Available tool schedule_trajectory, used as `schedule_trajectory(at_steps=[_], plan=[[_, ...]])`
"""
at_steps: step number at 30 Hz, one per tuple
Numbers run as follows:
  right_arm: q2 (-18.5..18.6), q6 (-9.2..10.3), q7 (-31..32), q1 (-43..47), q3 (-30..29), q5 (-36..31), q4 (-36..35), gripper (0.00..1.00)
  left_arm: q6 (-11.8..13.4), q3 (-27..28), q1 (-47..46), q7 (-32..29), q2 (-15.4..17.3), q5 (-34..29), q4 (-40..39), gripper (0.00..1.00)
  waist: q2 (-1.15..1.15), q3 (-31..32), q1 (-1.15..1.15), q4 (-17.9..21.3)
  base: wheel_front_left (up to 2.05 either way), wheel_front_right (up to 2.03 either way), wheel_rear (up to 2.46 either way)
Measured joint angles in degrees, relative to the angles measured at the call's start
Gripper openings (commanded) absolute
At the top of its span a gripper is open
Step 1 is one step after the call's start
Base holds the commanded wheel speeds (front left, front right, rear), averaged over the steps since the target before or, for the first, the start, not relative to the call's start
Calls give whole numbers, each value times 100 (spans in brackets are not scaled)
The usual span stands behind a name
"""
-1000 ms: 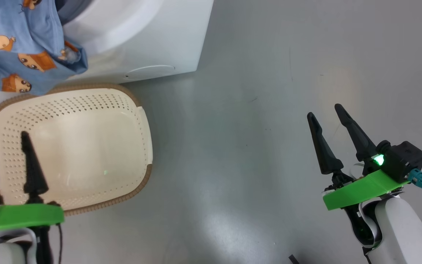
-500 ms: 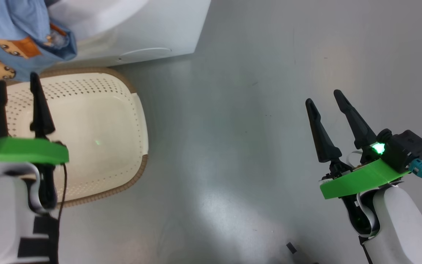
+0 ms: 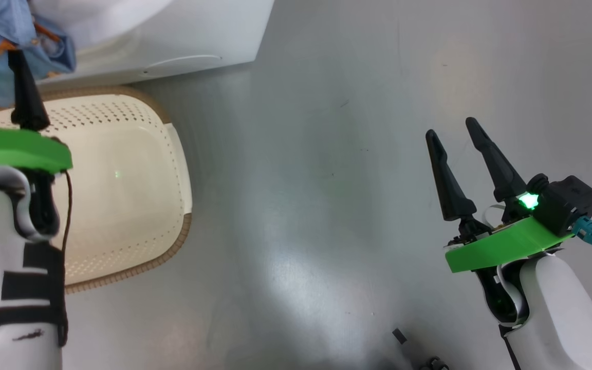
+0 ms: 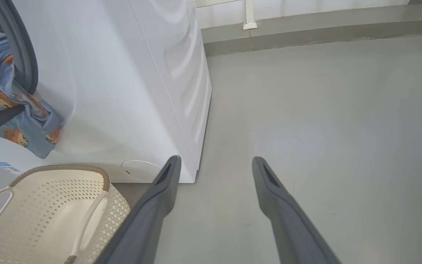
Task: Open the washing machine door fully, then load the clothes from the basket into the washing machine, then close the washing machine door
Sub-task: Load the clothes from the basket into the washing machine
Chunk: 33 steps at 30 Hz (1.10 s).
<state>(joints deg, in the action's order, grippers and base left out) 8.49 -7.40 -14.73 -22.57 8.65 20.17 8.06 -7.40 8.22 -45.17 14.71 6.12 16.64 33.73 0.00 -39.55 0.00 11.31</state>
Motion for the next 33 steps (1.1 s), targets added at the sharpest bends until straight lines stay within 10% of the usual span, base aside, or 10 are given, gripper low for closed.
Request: schedule_trajectory(at_steps=[9,10,12,33], plan=[[-74,0,0,-7,4,0,1,100,0,-65,-440,-1,15,2,304,100,0,-41,0,31,0,0,0],[-74,0,0,-9,4,0,2,100,0,-65,-476,-1,29,3,319,89,0,-40,0,33,0,0,0],[-76,0,0,-10,5,0,2,100,0,-82,-511,-4,41,42,352,0,0,-32,0,41,0,0,0],[-96,0,0,24,-36,0,0,100,0,-29,155,-1,-9,271,-1243,0,0,210,0,-130,0,0,0]])
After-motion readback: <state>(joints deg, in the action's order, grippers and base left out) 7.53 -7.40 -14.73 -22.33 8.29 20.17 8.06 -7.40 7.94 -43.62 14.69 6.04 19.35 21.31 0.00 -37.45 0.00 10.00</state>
